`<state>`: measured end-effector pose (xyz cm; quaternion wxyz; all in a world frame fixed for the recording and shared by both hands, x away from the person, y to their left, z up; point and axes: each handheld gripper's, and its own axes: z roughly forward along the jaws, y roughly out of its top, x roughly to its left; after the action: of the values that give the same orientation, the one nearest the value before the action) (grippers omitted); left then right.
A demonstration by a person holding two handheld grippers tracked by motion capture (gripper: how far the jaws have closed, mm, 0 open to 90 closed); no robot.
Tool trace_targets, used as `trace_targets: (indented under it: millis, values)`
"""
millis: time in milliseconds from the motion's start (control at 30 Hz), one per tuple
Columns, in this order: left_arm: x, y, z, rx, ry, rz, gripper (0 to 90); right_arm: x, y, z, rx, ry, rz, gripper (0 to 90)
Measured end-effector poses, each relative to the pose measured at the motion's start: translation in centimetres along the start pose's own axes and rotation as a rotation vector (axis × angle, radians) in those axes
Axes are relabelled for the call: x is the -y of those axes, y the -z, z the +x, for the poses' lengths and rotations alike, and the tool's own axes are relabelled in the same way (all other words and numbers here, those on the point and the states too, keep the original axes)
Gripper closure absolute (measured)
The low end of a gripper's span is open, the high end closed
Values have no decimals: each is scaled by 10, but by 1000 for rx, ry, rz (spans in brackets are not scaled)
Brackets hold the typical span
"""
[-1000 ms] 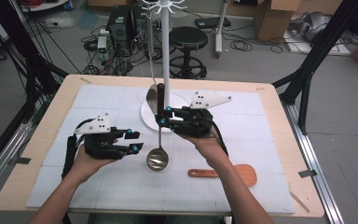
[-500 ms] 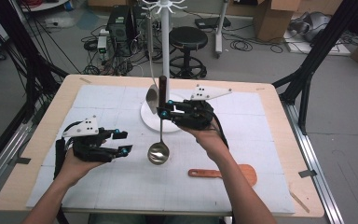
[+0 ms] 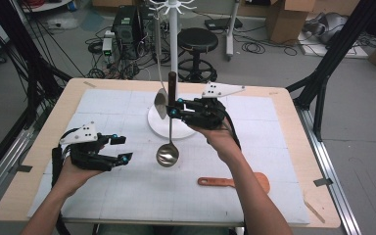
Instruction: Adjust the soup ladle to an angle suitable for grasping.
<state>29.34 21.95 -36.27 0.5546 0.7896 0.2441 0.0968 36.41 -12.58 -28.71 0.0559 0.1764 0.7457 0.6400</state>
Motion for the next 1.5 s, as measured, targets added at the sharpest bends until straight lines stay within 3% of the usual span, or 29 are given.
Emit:
trace_targets:
  millis: [867,1500]
  values:
    - [5,14,10,-76,26,-13,239,-27,-15,-12,11,12,4,733]
    - [5,17,12,-92,27,-11,220,-46,-21,-17,19,27,-1,733]
